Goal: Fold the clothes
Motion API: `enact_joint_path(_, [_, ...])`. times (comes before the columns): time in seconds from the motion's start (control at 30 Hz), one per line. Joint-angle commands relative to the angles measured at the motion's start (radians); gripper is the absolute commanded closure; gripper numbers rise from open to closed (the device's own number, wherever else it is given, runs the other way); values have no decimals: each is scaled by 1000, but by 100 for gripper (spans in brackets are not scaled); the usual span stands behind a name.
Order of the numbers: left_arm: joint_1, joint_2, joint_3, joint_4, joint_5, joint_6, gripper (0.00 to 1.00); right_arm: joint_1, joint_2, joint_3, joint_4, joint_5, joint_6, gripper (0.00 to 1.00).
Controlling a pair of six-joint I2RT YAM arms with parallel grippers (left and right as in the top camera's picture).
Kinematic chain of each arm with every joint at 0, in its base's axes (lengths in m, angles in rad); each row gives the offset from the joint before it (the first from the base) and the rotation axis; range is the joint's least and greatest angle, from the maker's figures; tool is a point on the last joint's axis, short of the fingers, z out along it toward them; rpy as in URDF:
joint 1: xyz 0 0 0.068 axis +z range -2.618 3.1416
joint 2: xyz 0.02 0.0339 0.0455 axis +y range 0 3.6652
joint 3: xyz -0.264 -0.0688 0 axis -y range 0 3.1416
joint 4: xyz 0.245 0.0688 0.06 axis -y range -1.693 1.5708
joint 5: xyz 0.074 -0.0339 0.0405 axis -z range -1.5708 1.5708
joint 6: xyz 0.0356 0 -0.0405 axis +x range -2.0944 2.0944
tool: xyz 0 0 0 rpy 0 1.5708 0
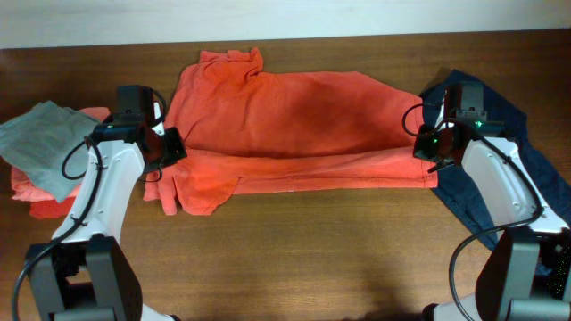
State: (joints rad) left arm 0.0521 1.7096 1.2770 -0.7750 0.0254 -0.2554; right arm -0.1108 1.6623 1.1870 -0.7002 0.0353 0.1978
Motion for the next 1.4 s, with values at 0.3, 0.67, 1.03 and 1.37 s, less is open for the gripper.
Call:
enact_joint_path(0.3, [3,26,1,153,-6,-13,97,-9,13,1,54,2,-7,96])
enact_joint_path(0.67, [0,70,1,265,-3,-13,25,-10,24,1,85,3,-11,47])
enact_joint_path(1.03, [0,76,-26,-135,-3,-13,33,-9,24,0,-79,2,-10,40])
enact_joint_path(1.37, [0,76,-142,-91,33,-13,44,-8,24,0,-109,2,-10,40])
